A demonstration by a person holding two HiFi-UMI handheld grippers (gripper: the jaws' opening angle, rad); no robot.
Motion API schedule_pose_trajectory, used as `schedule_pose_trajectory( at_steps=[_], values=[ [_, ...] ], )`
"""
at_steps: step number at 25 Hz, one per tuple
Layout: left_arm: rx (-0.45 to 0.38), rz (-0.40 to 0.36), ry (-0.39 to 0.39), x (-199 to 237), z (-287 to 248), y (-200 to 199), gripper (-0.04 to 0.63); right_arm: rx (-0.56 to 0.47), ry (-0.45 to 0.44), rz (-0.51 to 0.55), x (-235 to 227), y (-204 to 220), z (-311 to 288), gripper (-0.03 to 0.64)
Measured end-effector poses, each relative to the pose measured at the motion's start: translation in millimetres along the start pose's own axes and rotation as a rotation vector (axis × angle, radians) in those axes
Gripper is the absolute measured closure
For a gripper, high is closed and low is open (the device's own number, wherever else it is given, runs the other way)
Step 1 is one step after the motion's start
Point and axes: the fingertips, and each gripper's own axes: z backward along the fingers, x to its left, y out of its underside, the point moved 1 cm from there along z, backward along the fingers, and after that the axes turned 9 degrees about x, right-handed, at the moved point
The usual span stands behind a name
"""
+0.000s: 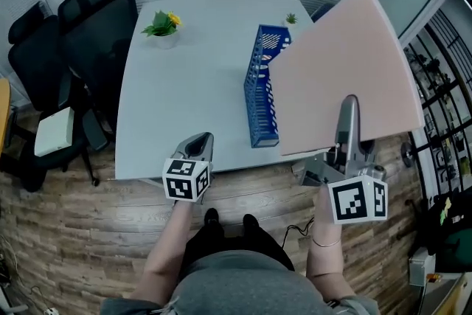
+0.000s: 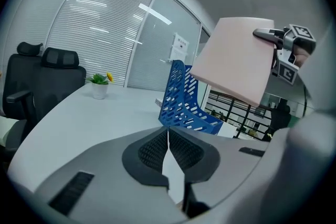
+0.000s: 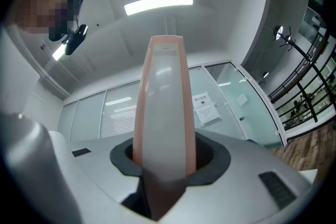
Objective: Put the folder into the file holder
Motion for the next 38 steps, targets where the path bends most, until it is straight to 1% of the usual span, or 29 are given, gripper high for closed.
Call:
schedule_pose_trajectory(
  at_steps=[4,12,22,32,38],
  values=[
    [0.004,-0.006,0.024,9,-4,-3,0.568,-0.010,0.028,0.021,7,2,-5,0.451],
    [0.014,-0.014,0.060,15,-12,-7,0.568,-0.032,0.046,0.051,18,1,-19,0.450],
    [0.017,-0.010,0.058,33,-16,-12,0.568,-0.039,0.063,0.071,18,10,-41,0.451],
    [0.027,0.011,0.032,51,-17,-11,0.569,-0.042,0.051,0.101,20,20,-64,0.451],
    [0.030,0.015,0.026,55,-19,-10,0.568,-0.063,0.046,0.118,19,28,-71,0.451]
  ],
)
